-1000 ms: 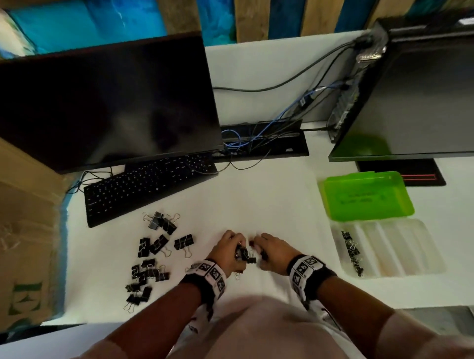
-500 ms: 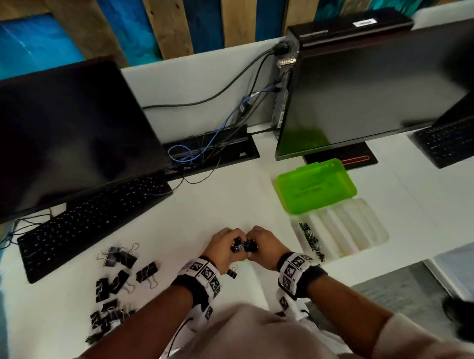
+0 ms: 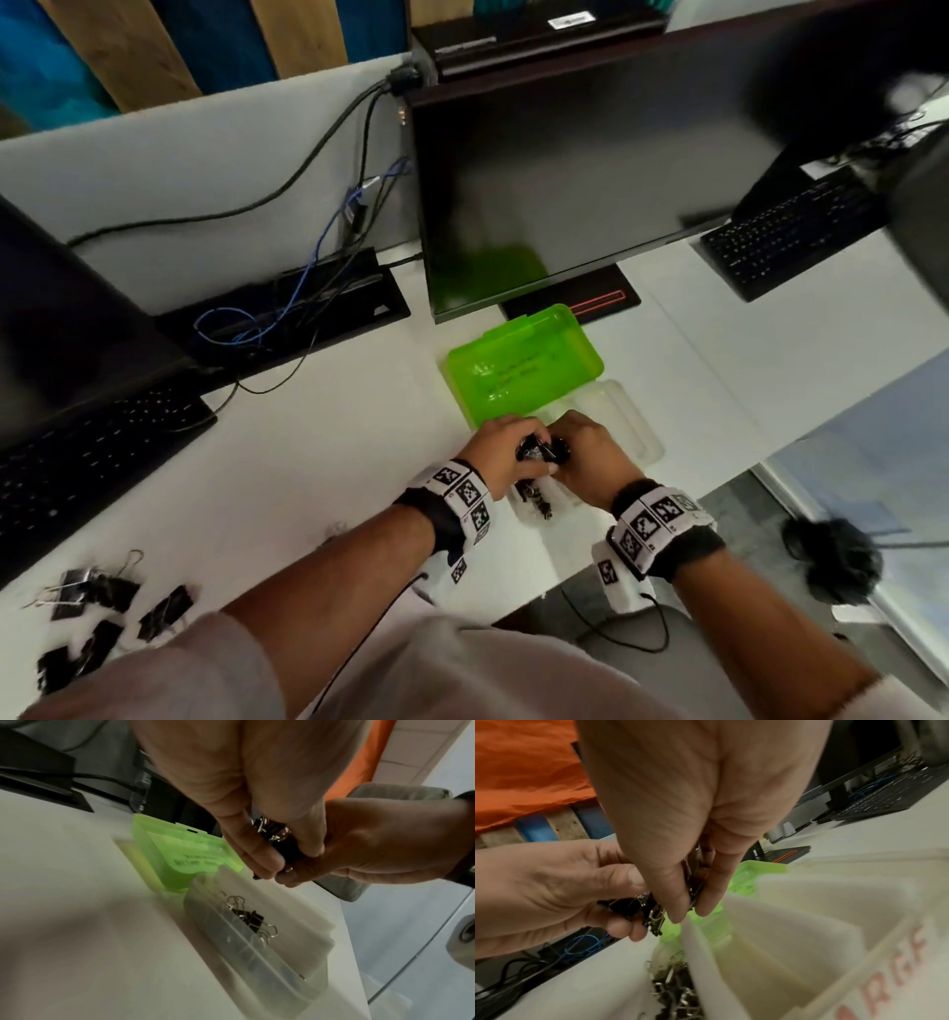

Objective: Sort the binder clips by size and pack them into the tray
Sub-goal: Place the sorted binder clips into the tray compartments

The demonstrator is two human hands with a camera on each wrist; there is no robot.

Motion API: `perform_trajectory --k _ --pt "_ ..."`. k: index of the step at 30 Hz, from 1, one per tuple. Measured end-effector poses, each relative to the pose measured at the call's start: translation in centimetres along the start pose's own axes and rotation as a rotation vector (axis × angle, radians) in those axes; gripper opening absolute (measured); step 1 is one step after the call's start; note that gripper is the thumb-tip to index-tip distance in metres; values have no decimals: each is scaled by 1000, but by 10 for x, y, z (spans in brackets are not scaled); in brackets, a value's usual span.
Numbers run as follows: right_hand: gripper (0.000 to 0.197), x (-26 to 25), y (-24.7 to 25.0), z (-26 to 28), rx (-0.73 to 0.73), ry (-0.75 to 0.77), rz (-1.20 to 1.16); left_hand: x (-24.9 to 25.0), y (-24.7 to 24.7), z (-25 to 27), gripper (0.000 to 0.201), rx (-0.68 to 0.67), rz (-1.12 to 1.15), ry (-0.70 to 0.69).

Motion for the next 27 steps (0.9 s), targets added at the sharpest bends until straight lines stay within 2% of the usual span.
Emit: perform_trajectory --k 6,12,18,20,23,27 --pt "17 29 5 -1 13 -36 13 2 -25 -28 33 -62 -28 1" --pt "45 35 10 1 35 -33 -81 -1 -28 -34 36 -113 -94 1" --pt "59 40 2 5 -37 -60 -121 -10 -32 -32 53 -177 -148 37" --pt "59 41 0 5 -41 -57 -122 -8 -32 -31 51 -171 -162 33" --pt "47 39 -5 3 -32 -35 -39 -5 -29 -26 42 -134 -174 2" --pt "31 25 -2 -3 63 -12 18 -3 -10 -9 29 2 -148 -22"
Point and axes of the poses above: each hand's wrist, its own z-axis away from the middle knuckle, its own y-axis out of the back of the hand, x = y × z, the point moved 10 cm from there along -z, towards the middle knuckle, and after that the axes turned 10 degrees about -y, right-handed, at the moved point
